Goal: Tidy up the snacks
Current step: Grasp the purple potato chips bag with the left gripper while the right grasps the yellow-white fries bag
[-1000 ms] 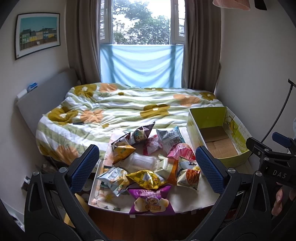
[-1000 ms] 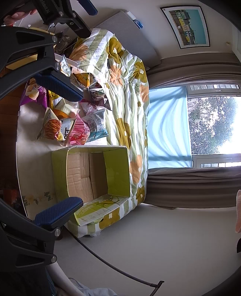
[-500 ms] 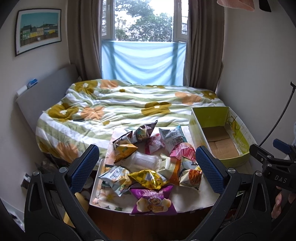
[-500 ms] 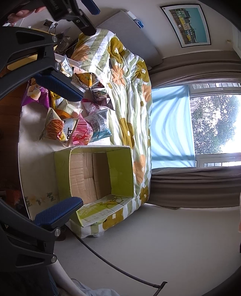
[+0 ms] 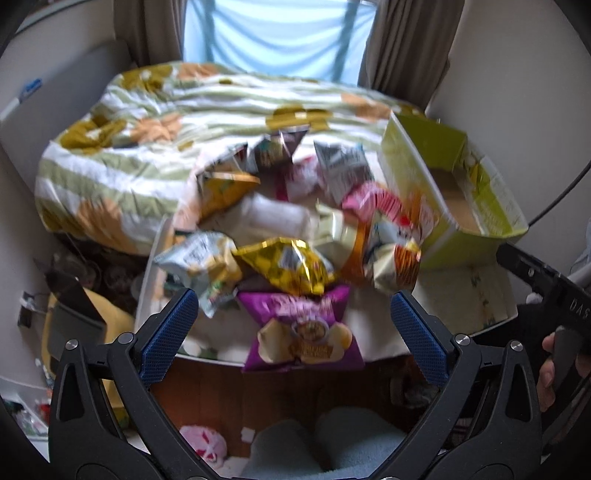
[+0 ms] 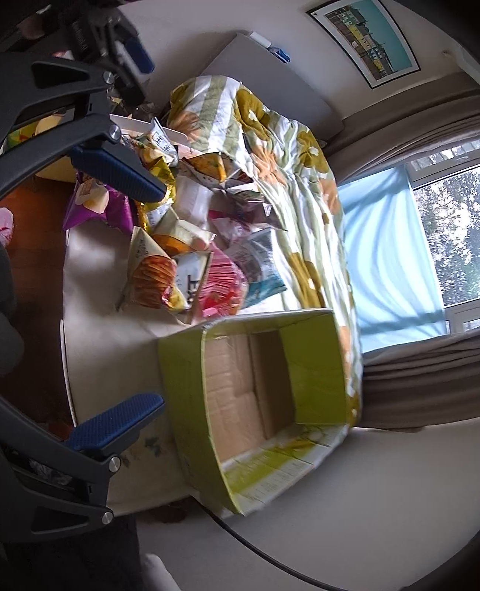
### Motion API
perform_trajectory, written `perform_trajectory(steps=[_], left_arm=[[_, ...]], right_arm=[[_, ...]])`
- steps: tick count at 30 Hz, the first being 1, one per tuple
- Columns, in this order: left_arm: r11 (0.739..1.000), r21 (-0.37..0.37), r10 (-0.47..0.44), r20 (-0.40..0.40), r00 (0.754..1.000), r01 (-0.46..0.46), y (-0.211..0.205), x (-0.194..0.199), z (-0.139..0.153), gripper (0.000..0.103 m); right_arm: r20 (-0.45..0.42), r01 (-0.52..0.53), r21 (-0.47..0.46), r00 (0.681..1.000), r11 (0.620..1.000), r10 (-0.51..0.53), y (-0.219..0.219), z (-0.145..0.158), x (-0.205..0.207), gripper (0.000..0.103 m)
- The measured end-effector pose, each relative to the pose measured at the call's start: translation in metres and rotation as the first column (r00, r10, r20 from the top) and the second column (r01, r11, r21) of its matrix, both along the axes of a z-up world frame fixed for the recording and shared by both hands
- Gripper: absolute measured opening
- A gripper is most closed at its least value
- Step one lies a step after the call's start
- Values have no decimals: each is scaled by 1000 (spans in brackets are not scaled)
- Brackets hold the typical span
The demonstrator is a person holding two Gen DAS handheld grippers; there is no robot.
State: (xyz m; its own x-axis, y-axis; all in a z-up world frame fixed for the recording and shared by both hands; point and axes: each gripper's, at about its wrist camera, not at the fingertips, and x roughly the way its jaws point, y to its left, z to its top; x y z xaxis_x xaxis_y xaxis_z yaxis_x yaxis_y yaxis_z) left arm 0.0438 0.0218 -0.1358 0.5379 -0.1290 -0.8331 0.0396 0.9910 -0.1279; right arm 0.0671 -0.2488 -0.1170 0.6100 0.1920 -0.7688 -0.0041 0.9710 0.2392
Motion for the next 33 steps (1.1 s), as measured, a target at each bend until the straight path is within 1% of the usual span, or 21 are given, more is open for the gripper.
perform_trajectory(steps=[3, 6, 8, 10, 13, 16, 18, 23, 29, 33], left_arm=[[1000, -12, 1, -71, 997, -2, -6, 6, -30, 103], [999, -18, 25, -115, 993, -28, -12, 13, -56, 103], [999, -15, 43, -135, 990, -45, -15, 17, -69, 103], [998, 2, 55, -153, 987, -56, -20, 23, -81, 103], [995, 70, 82, -188, 979, -70, -29, 31, -97, 103], [993, 93, 91, -217, 972, -73, -34, 36, -110, 103], [993, 89, 95, -233, 968, -76, -35, 39, -118, 103], [992, 76, 119, -261, 958, -102, -35, 47, -129, 102], [993, 38, 120, -268, 956, -114, -31, 51, -130, 97], [992, -12, 117, -276, 954, -125, -19, 49, -130, 90]], right_arm=[[-47, -3, 53, 999, 999, 6, -5, -23, 14, 102], [-84, -15, 100, 996, 995, 24, -9, -43, 29, 102], [-111, -28, 127, 993, 992, 42, -10, -57, 41, 102], [-135, -43, 162, 989, 986, 65, -10, -71, 52, 102], [-169, -58, 214, 981, 975, 95, -8, -90, 66, 102], [-201, -63, 269, 972, 961, 121, -6, -107, 77, 102], [-217, -65, 295, 967, 953, 133, -5, -117, 84, 102], [-254, -59, 322, 956, 945, 146, -1, -135, 96, 102], [-270, -59, 331, 950, 942, 154, 1, -150, 103, 102], [-258, -68, 304, 954, 950, 151, 4, -152, 105, 101]])
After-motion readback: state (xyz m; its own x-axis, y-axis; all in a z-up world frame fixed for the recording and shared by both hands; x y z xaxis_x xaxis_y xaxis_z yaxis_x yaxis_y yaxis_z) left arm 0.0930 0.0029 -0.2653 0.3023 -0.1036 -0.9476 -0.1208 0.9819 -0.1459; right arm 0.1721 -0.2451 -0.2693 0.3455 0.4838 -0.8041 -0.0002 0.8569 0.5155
